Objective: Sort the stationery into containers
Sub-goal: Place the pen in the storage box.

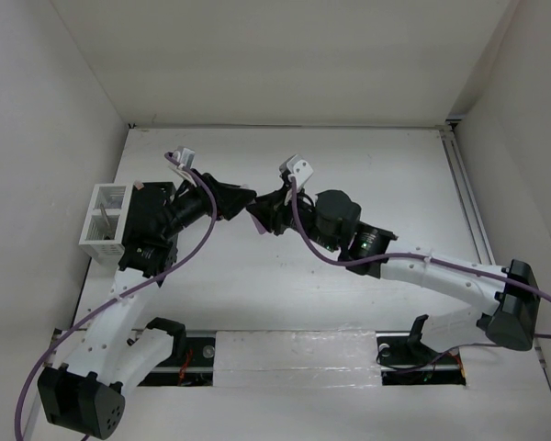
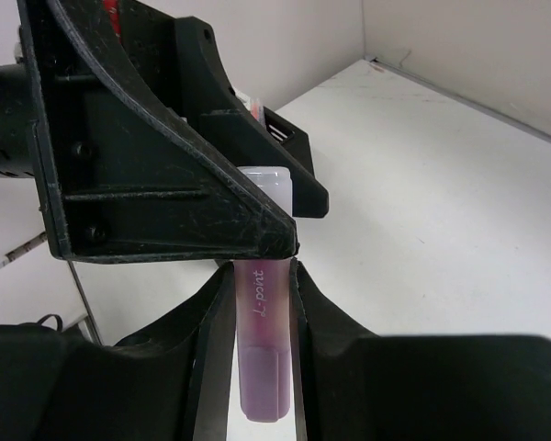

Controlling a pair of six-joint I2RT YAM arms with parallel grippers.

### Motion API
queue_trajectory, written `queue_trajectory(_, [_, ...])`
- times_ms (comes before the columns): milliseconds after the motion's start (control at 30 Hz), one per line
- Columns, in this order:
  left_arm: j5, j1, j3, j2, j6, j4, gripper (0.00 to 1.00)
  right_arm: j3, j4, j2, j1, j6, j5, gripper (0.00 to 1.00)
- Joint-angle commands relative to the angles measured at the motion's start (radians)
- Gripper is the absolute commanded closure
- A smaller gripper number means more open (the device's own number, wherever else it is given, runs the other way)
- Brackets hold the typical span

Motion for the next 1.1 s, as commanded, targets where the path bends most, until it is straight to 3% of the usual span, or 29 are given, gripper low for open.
queue_trajectory(0, [-0.006, -0.002, 0.049, -0.008, 0.025, 0.021, 0.46, 0.050, 0.060, 0.000, 0.009, -0.004, 0.018, 1.00])
queue_trajectory(167, [-0.015, -0.002, 0.058, 0.001, 0.025, 0.021, 0.51, 0.059, 0.060, 0.009, 0.009, -0.004, -0.005, 1.00])
queue_trajectory(300, [-0.015, -0.002, 0.058, 0.001, 0.025, 0.021, 0.71, 0.059, 0.060, 0.020, 0.018, -0.004, -0.005, 1.00])
queue_trajectory(433, [0.017, -0.002, 0.069, 0.024, 0.034, 0.021, 1.00, 0.068, 0.070, 0.029, 0.018, -0.004, -0.005, 1.00])
queue_trajectory(567, [0.002, -0.002, 0.099, 0.037, 0.048, -0.014, 1.00, 0.068, 0.079, 0.038, 0.018, -0.004, -0.005, 1.00])
queue_trajectory(633, [-0.065, -0.002, 0.140, 0.037, 0.097, -0.094, 1.00, 0.059, 0.079, 0.038, 0.018, -0.004, 0.004, 0.80])
queue_trajectory(667, [-0.096, -0.002, 0.159, 0.046, 0.120, -0.127, 1.00, 0.039, 0.079, 0.024, 0.018, -0.004, 0.004, 0.66])
queue_trajectory(700, [-0.131, -0.002, 0.180, 0.046, 0.141, -0.163, 1.00, 0.029, 0.088, 0.006, 0.018, -0.004, 0.018, 0.35])
queue_trajectory(733, [-0.212, -0.002, 0.223, 0.046, 0.167, -0.230, 1.00, 0.016, 0.088, -0.005, 0.018, -0.004, 0.018, 0.28])
queue_trajectory(833, [-0.401, -0.002, 0.276, 0.046, 0.265, -0.345, 1.00, -0.034, 0.088, -0.054, 0.018, -0.024, 0.059, 0.17])
queue_trajectory(867, [-0.570, -0.002, 0.297, 0.046, 0.281, -0.371, 1.00, -0.051, 0.088, -0.068, 0.018, -0.024, 0.073, 0.14])
queue_trajectory(933, [-0.761, -0.002, 0.297, 0.061, 0.293, -0.411, 1.00, -0.105, 0.088, -0.112, 0.018, -0.024, 0.119, 0.10])
queue_trajectory(967, [-0.941, -0.002, 0.297, 0.076, 0.293, -0.433, 1.00, -0.122, 0.088, -0.128, 0.018, -0.024, 0.130, 0.09])
queue_trajectory(1067, [-1.208, 0.009, 0.288, 0.112, 0.237, -0.491, 1.00, -0.180, 0.088, -0.181, 0.018, -0.046, 0.150, 0.08])
